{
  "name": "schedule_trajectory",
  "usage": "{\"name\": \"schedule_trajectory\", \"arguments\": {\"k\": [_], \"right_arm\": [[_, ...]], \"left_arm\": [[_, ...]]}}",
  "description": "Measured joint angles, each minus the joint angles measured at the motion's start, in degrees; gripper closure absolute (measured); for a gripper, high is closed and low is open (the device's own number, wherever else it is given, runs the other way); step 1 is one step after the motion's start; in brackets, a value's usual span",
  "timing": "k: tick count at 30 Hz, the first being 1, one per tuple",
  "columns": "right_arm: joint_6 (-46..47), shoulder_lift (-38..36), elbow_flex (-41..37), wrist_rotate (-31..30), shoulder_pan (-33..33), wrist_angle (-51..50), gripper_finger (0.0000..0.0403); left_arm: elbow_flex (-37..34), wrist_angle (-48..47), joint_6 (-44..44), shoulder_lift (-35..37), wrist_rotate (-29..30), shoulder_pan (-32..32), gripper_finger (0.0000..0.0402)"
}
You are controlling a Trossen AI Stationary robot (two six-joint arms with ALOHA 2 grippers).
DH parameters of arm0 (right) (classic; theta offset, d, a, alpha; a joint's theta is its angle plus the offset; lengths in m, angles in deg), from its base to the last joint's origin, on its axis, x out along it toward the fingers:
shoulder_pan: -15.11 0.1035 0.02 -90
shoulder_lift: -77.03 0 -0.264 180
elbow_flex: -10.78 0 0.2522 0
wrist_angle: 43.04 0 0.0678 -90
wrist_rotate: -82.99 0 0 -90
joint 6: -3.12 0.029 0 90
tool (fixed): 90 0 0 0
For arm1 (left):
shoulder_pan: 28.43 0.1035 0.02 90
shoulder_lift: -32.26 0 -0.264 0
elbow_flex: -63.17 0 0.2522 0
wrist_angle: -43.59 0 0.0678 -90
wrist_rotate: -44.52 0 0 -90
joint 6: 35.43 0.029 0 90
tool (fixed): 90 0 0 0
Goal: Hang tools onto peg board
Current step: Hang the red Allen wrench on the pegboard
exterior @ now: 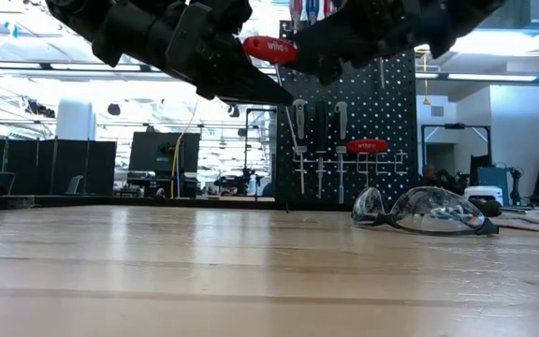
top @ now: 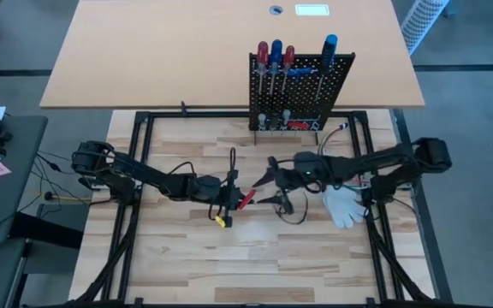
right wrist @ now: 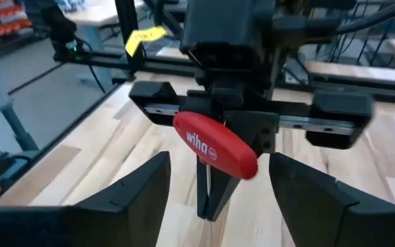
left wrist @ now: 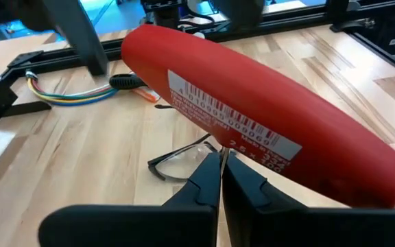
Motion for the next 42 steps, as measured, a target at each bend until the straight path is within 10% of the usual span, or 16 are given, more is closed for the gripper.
{"name": "schedule_trajectory", "arguments": {"k": [19, 29, 42], "right_arm": [[-4.62, 3.71, 5.92, 1.14, 0.51, -7.23, 0.0332], [-5.5, 3.0, 5.92, -1.24, 2.54, -8.48, 0.0344], [2.07, -13.69, -9.47, -32.67, 5.64, -13.42, 0.0349]], "left_arm": [[-0.04, -0.68, -0.76, -0.05, 1.19, -0.07, 0.0401], [-0.04, -0.88, -1.49, -0.04, 1.49, -0.06, 0.0387], [-1.57, -21.83, -3.7, 12.11, 11.79, -0.28, 0.0314]]}}
